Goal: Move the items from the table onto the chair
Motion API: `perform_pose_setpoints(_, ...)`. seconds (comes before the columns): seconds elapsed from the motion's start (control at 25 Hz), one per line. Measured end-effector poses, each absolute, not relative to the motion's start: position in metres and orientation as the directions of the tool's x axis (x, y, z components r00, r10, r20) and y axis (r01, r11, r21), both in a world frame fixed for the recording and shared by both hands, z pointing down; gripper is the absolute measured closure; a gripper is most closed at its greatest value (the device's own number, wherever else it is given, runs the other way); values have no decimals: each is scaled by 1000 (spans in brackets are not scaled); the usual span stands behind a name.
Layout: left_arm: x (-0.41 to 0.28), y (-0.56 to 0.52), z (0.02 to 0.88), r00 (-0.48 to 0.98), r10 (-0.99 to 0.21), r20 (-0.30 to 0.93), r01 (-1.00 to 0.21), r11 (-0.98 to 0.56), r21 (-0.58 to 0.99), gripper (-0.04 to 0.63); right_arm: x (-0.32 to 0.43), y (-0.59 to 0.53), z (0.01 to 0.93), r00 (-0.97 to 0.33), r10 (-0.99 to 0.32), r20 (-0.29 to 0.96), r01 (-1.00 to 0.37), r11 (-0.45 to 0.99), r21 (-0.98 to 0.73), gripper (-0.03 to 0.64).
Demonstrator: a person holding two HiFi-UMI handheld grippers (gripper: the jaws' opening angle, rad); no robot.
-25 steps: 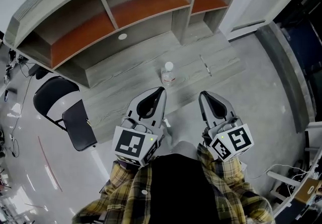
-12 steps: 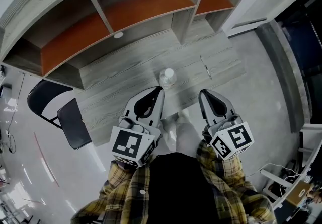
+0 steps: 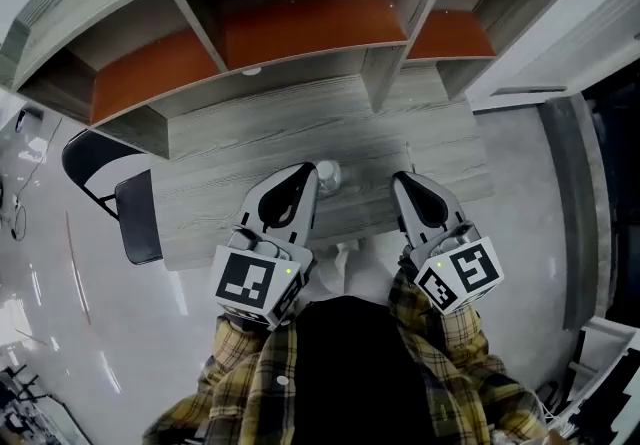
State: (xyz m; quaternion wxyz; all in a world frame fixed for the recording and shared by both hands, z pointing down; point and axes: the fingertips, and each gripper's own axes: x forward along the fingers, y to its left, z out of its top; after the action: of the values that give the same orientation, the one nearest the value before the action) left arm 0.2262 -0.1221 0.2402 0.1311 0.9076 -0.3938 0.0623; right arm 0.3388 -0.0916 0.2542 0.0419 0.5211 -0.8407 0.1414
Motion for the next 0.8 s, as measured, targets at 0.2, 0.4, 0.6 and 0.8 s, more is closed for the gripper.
perform_pose_setpoints(0.2, 231, -123, 251, 606, -757, 243, -795, -583, 167, 584, 343, -114, 263, -565, -799, 208, -823, 526, -216, 598)
perform_pose_setpoints(0.4, 234, -120, 267, 570, -782, 253, -821, -548, 159, 448, 342, -127, 269, -626, -754, 199, -777, 584, -233, 598)
perform_pose_setpoints(0.6, 238, -117, 300, 542, -778, 317, -838, -528, 136, 285, 347, -135, 277, -646, -734, 211, -761, 598, -253, 598)
perform_pose_setpoints(0.8, 243, -114, 348, 507, -767, 394, -857, -498, 132, 252, 352, -137, 285, -656, -718, 233, -754, 603, -263, 598)
